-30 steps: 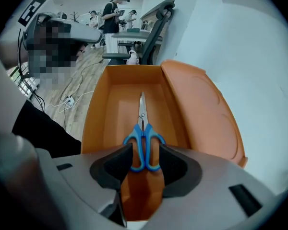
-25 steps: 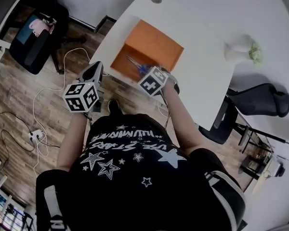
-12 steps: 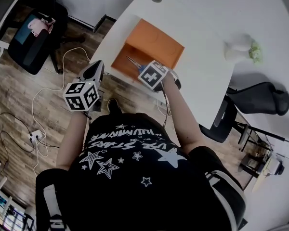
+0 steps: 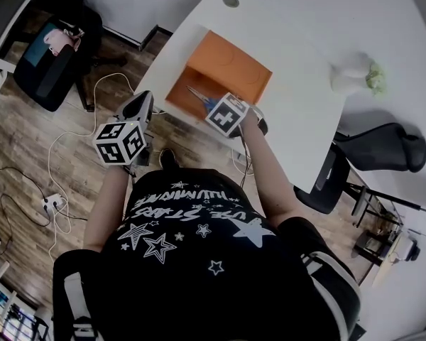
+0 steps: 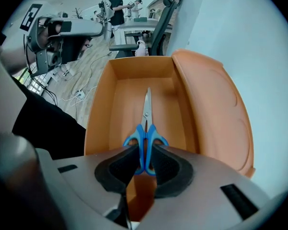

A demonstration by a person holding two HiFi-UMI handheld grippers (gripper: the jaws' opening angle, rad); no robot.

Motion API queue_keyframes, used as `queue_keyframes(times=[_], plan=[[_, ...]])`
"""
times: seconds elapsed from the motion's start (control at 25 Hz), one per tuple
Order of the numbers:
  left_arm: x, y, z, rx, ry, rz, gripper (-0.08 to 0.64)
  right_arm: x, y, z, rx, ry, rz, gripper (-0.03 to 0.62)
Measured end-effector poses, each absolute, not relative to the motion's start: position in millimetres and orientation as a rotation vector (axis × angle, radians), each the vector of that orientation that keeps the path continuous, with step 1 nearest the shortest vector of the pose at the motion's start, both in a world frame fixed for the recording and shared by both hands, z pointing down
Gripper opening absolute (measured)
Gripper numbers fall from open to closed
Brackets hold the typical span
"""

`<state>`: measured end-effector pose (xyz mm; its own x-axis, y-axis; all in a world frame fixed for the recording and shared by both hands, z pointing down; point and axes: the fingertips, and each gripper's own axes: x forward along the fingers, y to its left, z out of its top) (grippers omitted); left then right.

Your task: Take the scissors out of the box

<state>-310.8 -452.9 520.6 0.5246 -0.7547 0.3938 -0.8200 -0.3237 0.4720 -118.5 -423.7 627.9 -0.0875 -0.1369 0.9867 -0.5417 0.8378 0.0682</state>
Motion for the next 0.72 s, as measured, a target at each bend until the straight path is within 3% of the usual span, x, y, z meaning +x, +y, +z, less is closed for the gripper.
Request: queue_keyframes(times=[0.72], plan=[[-303.3, -455.6, 540.0, 2.109, -1.263, 0.182, 0.018, -115.2, -432.7, 587.4, 0.740, -1.813, 0.297, 0.104]])
